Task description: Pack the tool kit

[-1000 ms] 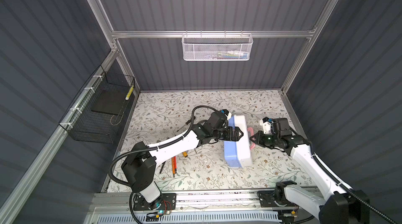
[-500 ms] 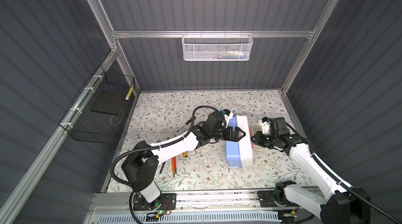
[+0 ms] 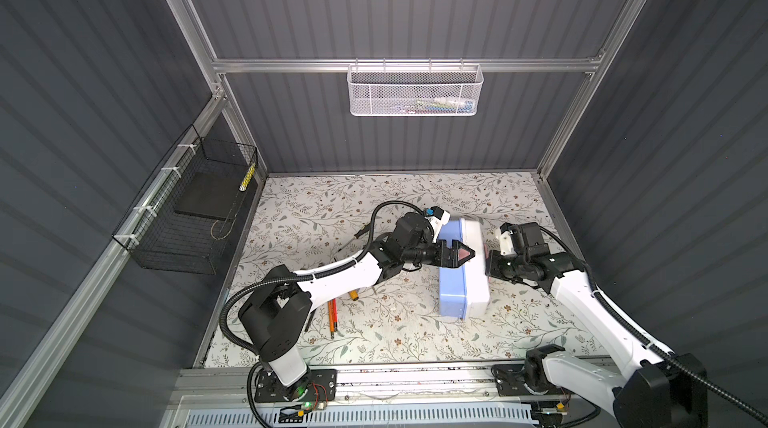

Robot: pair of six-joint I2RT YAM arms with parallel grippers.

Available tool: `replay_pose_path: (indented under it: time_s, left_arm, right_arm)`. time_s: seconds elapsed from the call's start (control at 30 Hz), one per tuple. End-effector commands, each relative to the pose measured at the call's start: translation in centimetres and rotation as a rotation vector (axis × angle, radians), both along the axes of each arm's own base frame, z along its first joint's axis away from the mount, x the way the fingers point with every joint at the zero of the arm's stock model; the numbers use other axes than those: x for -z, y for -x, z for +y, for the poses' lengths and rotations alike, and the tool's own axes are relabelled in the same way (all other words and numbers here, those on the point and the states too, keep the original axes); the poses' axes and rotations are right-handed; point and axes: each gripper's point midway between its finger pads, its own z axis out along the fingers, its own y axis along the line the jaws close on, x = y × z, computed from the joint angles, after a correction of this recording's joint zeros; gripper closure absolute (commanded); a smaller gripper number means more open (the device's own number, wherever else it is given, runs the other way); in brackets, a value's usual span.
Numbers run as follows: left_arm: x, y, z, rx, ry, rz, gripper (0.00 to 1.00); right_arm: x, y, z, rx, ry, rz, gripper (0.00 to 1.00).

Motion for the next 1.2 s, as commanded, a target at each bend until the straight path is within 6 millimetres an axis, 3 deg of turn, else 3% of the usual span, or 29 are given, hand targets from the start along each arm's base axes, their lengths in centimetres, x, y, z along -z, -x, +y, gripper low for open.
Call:
replay_pose_path:
  time_s: [0.0, 0.43, 0.93, 1.17]
  left_arm:
    - [2.2, 3.8, -1.0, 0.139, 0.005, 0.112, 0.01]
    - [0.3, 3.9, -0.7, 0.146, 0.040, 0.070, 0.01]
    - [-4.1, 3.1, 0.0, 0.124, 0.147, -0.013, 0.01]
    - [-5.2, 2.8, 0.3, 0.119, 0.238, 0.007, 0.00]
  right_arm:
    - [-3.6, -1.4, 3.5, -0.119, -0.112, -0.118, 1.00]
    - [-3.2, -1.3, 2.9, -0.098, -0.080, -0.122, 1.00]
    - [-2.4, -1.3, 1.9, -0.080, -0.024, -0.118, 1.00]
    - [-2.2, -1.2, 1.8, -0.077, -0.022, -0.116, 1.00]
